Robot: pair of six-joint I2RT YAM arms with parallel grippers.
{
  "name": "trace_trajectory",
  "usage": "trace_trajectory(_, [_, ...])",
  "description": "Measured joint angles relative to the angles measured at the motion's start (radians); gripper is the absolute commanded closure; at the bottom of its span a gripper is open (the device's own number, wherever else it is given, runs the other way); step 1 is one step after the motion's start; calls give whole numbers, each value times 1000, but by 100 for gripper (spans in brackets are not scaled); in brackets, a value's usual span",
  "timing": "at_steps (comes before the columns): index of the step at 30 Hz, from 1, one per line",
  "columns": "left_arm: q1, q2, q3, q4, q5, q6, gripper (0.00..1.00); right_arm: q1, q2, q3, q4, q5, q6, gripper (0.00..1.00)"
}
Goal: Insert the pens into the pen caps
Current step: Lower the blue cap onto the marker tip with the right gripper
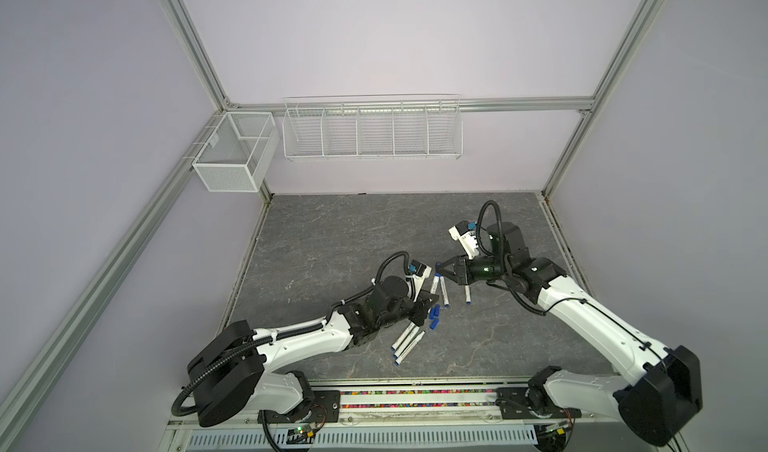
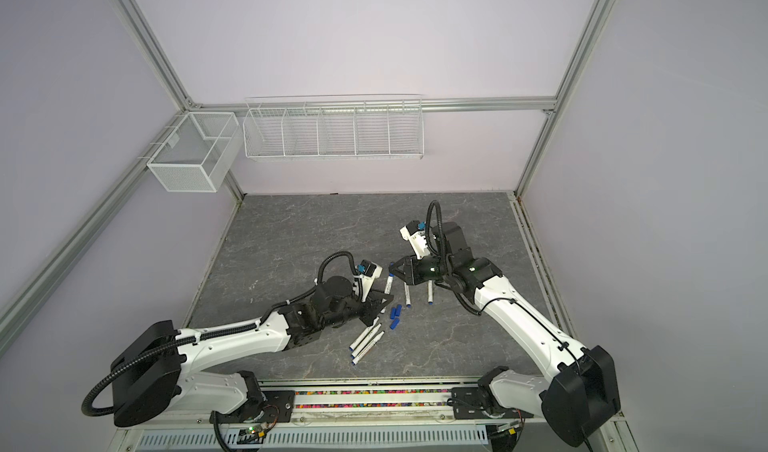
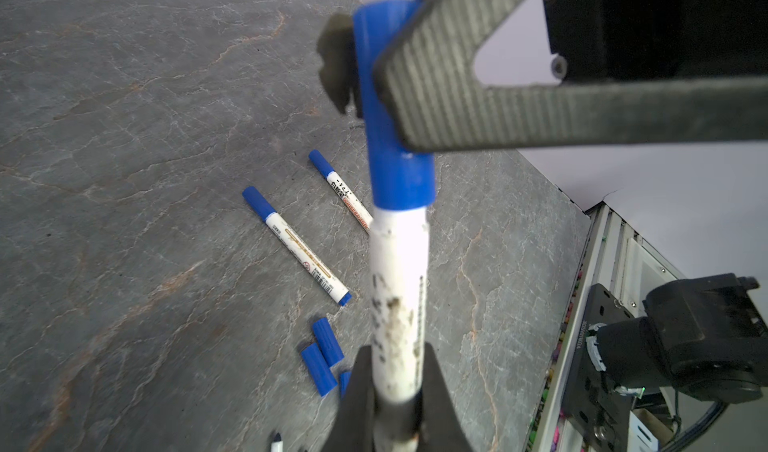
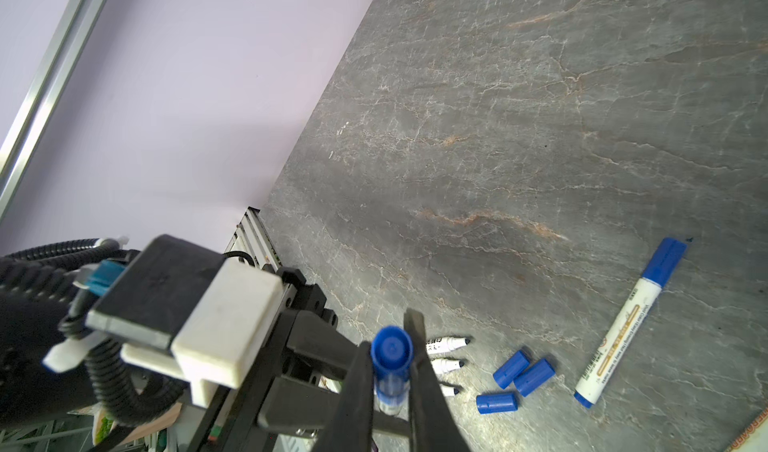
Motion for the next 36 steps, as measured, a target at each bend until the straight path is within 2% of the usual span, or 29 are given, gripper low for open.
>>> trace_trajectory(12, [0,-14,2,-46,29,47,100,-6,0,0,-39,-89,-23,92])
trace_trajectory(28, [2,-1,134,-357,53,223,100,-3,-4,14,-168,-92,-90,93])
trace_trajectory(36, [3,1,152,-419,96,274,100,24,-31,9,-212,-83,-105,93])
